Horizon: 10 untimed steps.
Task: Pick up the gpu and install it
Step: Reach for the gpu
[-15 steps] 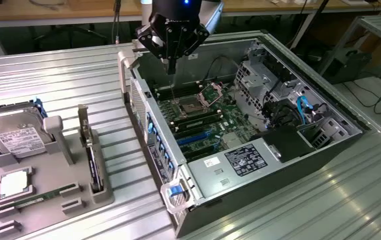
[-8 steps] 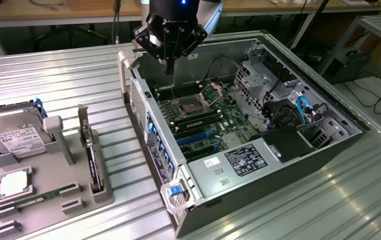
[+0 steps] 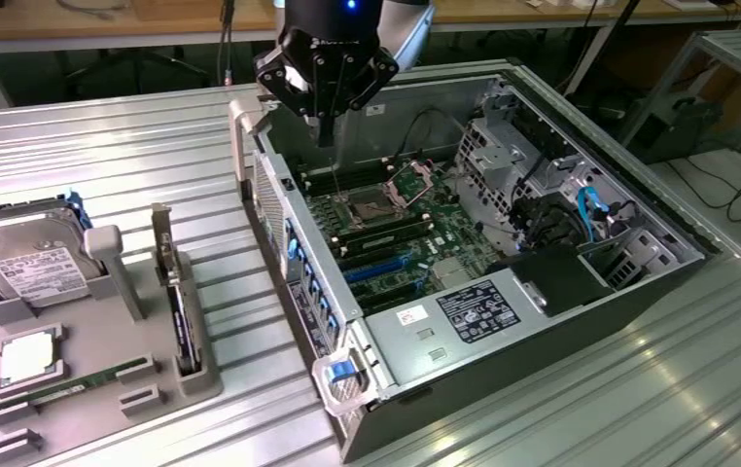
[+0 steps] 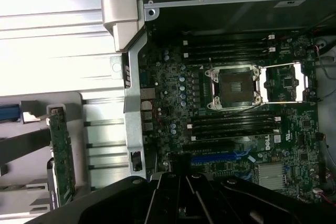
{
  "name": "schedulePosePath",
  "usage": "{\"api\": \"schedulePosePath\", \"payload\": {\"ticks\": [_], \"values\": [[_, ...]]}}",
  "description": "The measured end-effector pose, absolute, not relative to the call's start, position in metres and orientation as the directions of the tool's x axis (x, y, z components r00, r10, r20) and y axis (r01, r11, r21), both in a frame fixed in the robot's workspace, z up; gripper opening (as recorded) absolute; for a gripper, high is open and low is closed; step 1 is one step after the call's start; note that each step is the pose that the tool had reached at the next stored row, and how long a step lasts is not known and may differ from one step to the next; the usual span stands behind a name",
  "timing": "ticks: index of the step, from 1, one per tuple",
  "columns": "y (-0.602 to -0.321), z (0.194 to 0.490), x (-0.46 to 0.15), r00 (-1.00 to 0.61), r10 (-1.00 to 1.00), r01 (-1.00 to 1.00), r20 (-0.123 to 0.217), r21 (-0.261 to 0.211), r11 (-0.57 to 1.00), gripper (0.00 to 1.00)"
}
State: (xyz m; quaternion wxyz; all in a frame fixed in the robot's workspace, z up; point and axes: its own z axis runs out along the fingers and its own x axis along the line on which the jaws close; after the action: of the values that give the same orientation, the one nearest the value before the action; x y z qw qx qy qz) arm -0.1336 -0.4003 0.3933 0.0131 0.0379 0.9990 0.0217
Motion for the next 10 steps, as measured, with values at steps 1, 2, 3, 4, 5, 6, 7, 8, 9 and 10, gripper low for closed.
{"api": "schedulePosePath", "payload": {"ticks": [1, 2, 3, 4, 5, 6, 7, 8, 9, 10], "values": [[-0.4004, 0.3933, -0.1341, -0.997, 0.076, 0.075, -0.024, 0.044, 0.996, 0.11], [-0.4005, 0.3933, -0.1346, -0.997, 0.076, 0.075, -0.024, 0.044, 0.996, 0.11], [-0.4005, 0.3933, -0.1351, -0.997, 0.076, 0.075, -0.024, 0.044, 0.996, 0.11], [-0.4006, 0.3933, -0.1356, -0.997, 0.076, 0.075, -0.024, 0.044, 0.996, 0.11], [-0.4007, 0.3933, -0.1360, -0.997, 0.076, 0.075, -0.025, 0.044, 0.996, 0.11], [-0.4007, 0.3933, -0.1364, -0.997, 0.076, 0.075, -0.024, 0.044, 0.996, 0.11], [-0.4008, 0.3933, -0.1371, -0.997, 0.076, 0.075, -0.024, 0.044, 0.996, 0.11], [-0.4010, 0.3933, -0.1383, -0.997, 0.076, 0.075, -0.024, 0.044, 0.996, 0.11], [-0.4012, 0.3933, -0.1389, -0.997, 0.076, 0.075, -0.024, 0.044, 0.996, 0.11], [-0.4013, 0.3933, -0.1392, -0.997, 0.076, 0.075, -0.025, 0.044, 0.996, 0.11]]}}
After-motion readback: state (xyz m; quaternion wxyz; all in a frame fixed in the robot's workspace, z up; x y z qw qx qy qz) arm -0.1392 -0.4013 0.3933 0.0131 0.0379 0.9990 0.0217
